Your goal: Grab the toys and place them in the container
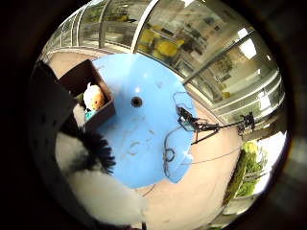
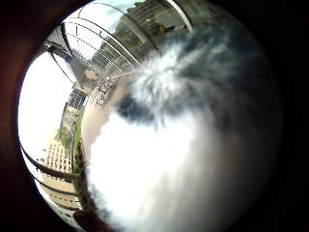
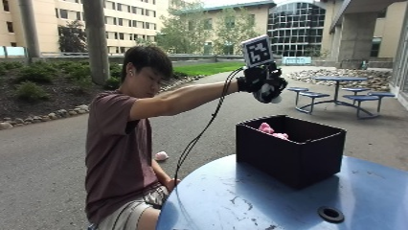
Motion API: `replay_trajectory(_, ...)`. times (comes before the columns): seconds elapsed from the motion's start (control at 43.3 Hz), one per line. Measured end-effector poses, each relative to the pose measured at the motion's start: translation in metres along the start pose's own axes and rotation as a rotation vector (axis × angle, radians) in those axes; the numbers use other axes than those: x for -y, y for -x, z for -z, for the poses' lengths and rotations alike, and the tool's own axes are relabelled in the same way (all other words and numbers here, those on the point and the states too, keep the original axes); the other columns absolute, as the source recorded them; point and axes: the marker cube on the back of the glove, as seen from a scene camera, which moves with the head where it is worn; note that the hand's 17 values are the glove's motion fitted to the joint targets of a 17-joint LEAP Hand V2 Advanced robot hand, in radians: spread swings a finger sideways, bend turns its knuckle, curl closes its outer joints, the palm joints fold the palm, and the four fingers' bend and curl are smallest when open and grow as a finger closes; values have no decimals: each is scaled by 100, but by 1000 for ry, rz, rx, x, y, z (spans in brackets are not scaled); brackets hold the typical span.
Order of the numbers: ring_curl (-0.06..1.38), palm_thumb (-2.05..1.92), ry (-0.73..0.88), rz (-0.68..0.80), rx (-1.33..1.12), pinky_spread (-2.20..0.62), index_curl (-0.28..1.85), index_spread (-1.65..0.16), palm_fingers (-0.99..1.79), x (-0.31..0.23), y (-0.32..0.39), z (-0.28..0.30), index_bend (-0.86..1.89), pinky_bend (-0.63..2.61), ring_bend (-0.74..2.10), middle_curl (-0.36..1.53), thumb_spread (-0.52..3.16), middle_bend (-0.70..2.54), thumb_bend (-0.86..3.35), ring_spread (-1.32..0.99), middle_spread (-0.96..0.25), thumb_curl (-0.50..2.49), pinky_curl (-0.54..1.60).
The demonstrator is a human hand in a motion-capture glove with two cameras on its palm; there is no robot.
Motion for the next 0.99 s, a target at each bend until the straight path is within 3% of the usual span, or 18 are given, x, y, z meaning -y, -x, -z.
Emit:
replay_trajectory(0.139,71,58,9,170,63,-31,85,-25,93,20,72,-16,107,86,118,76,41,131,22,-41,-20,113,47)
replay_trajectory(0.277,72,58,14,248,-130,-31,89,-26,91,36,84,-44,106,87,119,77,37,131,21,-42,-21,116,47)
replay_trajectory(0.37,72,58,12,248,-56,-31,92,-26,88,47,148,-58,104,89,118,77,35,131,21,-42,-21,118,47)
replay_trajectory(0.462,72,58,4,129,-94,-30,94,-27,82,59,164,-69,102,90,117,77,34,129,20,-42,-22,120,47)
replay_trajectory(0.601,72,58,27,247,-83,-30,97,-28,75,63,186,-78,96,94,117,78,34,127,18,-43,-23,122,48)
replay_trajectory(0.716,72,58,231,291,-121,-29,97,-29,52,57,188,-89,80,101,115,75,40,118,16,-42,-26,121,50)
replay_trajectory(0.762,73,38,354,305,-145,-25,89,-26,-9,52,187,-93,39,111,117,70,62,100,5,-40,-27,114,55)
replay_trajectory(0.785,72,29,391,312,-149,-20,85,-23,-57,50,184,-95,22,125,105,64,68,76,-1,-34,-20,109,60)
replay_trajectory(0.855,63,19,412,325,-135,-12,69,-19,-68,47,183,-95,5,128,78,54,82,50,-6,-25,-11,100,54)
replay_trajectory(0.993,51,8,406,326,-143,-4,47,-15,-53,41,196,-90,-1,118,52,43,101,23,-5,-15,-1,84,49)
